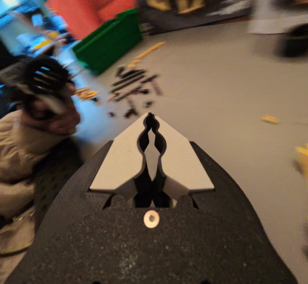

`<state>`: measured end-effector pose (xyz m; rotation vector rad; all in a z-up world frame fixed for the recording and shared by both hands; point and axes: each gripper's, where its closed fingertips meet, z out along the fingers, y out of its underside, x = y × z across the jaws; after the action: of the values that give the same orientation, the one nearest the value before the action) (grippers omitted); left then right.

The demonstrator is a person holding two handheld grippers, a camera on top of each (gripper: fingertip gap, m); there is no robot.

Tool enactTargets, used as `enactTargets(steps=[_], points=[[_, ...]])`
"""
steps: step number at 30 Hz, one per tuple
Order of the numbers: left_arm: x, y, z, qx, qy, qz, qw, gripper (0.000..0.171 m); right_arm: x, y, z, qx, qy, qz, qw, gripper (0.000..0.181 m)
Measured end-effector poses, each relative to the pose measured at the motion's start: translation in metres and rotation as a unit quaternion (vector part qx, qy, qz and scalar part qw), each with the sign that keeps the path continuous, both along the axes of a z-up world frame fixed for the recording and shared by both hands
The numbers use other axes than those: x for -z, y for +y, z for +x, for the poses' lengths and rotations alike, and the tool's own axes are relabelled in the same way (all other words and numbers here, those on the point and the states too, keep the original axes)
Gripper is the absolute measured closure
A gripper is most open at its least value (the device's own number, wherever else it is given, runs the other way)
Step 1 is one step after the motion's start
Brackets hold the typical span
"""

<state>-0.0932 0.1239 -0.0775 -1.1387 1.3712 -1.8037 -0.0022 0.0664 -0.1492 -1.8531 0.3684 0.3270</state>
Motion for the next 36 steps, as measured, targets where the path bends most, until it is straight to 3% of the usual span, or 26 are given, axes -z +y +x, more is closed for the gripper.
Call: enactTargets(steps=[2,4,7,9,11,13,14,17,19,23,28,31,34,36], points=[[0.002,0.044,-0.008,-0.056,0.004,-0.037,0.998,0.17,-0.019,-0.029,0.038,0.046,0.049,0.051,0.996,0.181],[0.008,0.04,-0.007,-0.044,0.018,-0.037,0.998,0.169,-0.017,-0.037,0.047,0.058,-0.013,0.026,0.998,0.181],[-0.003,0.012,-0.003,0.027,-0.001,-0.058,0.998,0.169,-0.034,-0.012,-0.005,-0.071,0.018,0.085,0.994,0.181],[-0.013,-0.01,-0.01,0.09,-0.022,-0.073,0.993,0.169,-0.056,-0.001,-0.051,-0.17,0.06,0.154,0.971,0.179],[-0.015,-0.028,-0.016,0.133,-0.028,-0.069,0.988,0.169,-0.075,0.003,-0.082,-0.244,0.115,0.199,0.942,0.151],[-0.014,-0.034,-0.016,0.142,-0.023,-0.071,0.987,0.169,-0.096,-0.003,-0.106,-0.315,0.16,0.242,0.904,0.145],[-0.011,-0.034,-0.014,0.141,-0.011,-0.075,0.987,0.169,-0.096,0.0,-0.11,-0.316,0.135,0.241,0.908,0.144],[0.002,-0.022,-0.005,0.107,0.023,-0.081,0.991,0.169,-0.09,0.008,-0.107,-0.241,-0.02,0.241,0.94,0.14],[0.018,-0.017,0.003,0.061,0.049,-0.026,0.997,0.169,-0.086,0.014,-0.094,-0.175,-0.051,0.242,0.953,0.134],[0.042,-0.015,0.017,-0.029,0.077,0.123,0.989,0.168,-0.046,0.032,-0.081,-0.136,-0.068,0.128,0.98,0.129],[0.059,-0.001,0.024,-0.097,0.121,0.19,0.97,0.168,-0.006,0.043,-0.061,-0.06,-0.111,-0.003,0.992,0.158],[0.064,-0.003,0.024,-0.111,0.13,0.228,0.958,0.168,0.009,0.044,-0.054,-0.038,-0.128,-0.056,0.99,0.16],[0.065,-0.015,0.025,-0.086,0.13,0.214,0.964,0.168,0.012,0.041,-0.047,-0.025,-0.092,-0.07,0.993,0.168],[0.067,-0.025,0.027,-0.081,0.13,0.232,0.961,0.169,0.012,0.039,-0.04,-0.002,-0.114,-0.082,0.99,0.173]])
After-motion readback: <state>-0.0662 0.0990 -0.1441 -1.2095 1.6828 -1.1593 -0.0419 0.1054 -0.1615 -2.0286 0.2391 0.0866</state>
